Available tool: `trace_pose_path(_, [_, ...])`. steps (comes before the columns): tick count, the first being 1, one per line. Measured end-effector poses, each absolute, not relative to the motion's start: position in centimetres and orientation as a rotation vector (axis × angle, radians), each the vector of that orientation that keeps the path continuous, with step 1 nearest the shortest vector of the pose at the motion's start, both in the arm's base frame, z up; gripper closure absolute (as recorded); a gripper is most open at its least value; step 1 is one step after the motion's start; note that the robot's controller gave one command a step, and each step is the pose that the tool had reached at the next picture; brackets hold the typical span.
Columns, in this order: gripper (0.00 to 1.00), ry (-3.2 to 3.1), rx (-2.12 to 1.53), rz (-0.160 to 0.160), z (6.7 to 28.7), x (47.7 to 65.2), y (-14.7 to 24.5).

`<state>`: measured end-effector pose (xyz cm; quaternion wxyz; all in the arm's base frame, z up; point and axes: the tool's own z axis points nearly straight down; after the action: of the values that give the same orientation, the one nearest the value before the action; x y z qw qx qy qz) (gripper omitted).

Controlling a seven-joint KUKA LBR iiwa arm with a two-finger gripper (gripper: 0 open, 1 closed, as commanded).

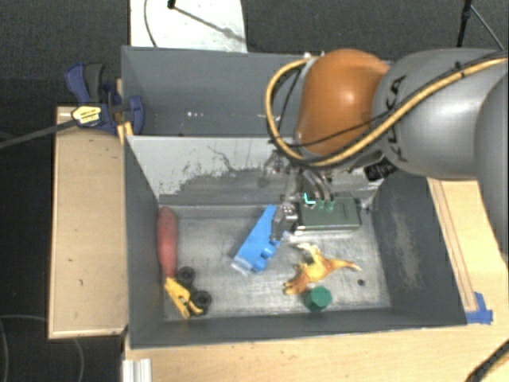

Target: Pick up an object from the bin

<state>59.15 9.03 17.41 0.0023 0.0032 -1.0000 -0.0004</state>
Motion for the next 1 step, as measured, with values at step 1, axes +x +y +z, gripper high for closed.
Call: trace_pose_path(1, [0.00, -3.145, 0.007, -0.002, 17.85, 59.34, 8.99])
